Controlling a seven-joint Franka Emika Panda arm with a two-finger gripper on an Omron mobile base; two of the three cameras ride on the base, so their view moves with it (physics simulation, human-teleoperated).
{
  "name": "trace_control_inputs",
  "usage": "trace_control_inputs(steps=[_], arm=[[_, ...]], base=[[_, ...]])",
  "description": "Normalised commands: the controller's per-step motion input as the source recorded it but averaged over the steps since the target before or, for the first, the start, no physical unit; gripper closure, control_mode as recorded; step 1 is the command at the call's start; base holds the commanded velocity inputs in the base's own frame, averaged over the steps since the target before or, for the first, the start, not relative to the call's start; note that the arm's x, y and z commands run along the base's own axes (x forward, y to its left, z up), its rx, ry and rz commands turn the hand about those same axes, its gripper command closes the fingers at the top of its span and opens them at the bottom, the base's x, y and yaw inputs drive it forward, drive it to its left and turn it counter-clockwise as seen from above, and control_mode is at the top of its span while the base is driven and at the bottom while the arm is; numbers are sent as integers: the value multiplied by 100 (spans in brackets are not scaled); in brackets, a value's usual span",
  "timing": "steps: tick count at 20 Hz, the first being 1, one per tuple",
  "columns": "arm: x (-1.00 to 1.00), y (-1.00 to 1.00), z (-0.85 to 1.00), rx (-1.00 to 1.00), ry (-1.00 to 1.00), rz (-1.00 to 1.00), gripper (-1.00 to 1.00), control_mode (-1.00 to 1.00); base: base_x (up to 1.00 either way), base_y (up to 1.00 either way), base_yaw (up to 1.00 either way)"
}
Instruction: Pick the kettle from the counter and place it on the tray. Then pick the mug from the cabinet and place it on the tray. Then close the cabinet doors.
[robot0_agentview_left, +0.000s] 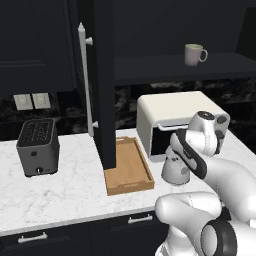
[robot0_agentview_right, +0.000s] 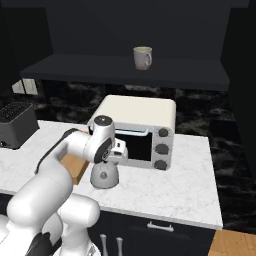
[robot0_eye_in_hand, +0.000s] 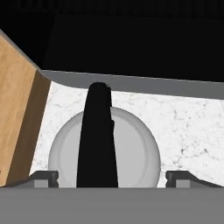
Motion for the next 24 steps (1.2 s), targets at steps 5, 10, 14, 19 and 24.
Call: trace_control_inputs(steps=[5,10,14,19,24], arm=[[0,9,-16,0,0,0,100,-100],[-3,0,0,0,0,1,100,-100],[-36,18,0,0,-4,7,100,-100],[-49,26,2,0,-15,6,100,-100],[-39,41,15,0,-20,4,100,-100]], base=[[0,0,0],[0,0,0],[0,0,0],[0,0,0],[0,0,0]])
